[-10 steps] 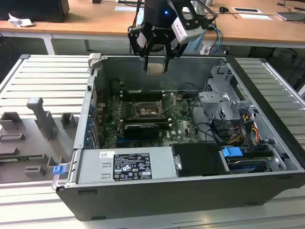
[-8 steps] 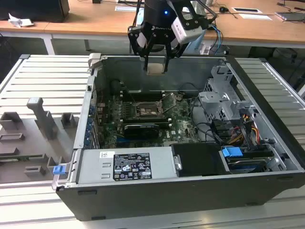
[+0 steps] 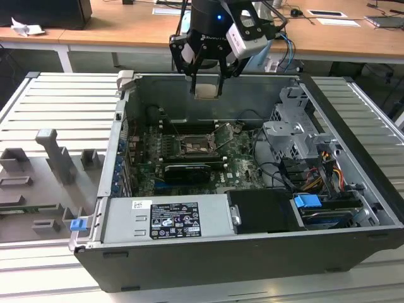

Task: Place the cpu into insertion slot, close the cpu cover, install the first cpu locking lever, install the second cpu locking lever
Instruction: 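Place the cpu into insertion slot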

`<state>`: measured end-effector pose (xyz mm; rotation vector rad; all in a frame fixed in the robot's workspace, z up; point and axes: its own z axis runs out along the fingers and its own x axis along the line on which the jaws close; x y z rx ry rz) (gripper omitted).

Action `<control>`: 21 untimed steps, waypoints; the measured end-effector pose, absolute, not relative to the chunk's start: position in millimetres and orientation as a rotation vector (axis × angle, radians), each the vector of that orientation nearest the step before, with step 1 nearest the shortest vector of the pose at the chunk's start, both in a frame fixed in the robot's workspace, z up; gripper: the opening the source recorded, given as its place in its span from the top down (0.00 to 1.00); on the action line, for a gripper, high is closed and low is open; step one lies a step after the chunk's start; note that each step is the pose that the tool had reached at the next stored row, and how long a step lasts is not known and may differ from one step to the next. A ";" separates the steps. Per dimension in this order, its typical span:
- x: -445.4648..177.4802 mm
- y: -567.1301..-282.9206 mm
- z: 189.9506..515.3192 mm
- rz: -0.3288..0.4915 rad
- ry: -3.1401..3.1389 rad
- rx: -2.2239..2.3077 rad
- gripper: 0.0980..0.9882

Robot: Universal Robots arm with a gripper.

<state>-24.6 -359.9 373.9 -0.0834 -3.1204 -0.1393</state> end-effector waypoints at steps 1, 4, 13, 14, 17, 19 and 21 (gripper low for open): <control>-24.6 -359.9 373.9 -0.139 -3.120 -0.083 0.52; -24.5 -359.8 373.4 -0.139 -3.120 -0.083 0.52; -24.3 -359.8 373.1 -0.128 -3.120 -0.155 0.52; -24.3 -359.9 373.1 -0.127 -3.120 -0.163 0.52; -24.3 -359.9 373.0 -0.127 -3.120 -0.185 0.52; -24.2 -359.8 372.9 -0.127 -3.119 -0.197 0.52; -24.2 -359.9 372.7 -0.126 -3.119 -0.204 0.52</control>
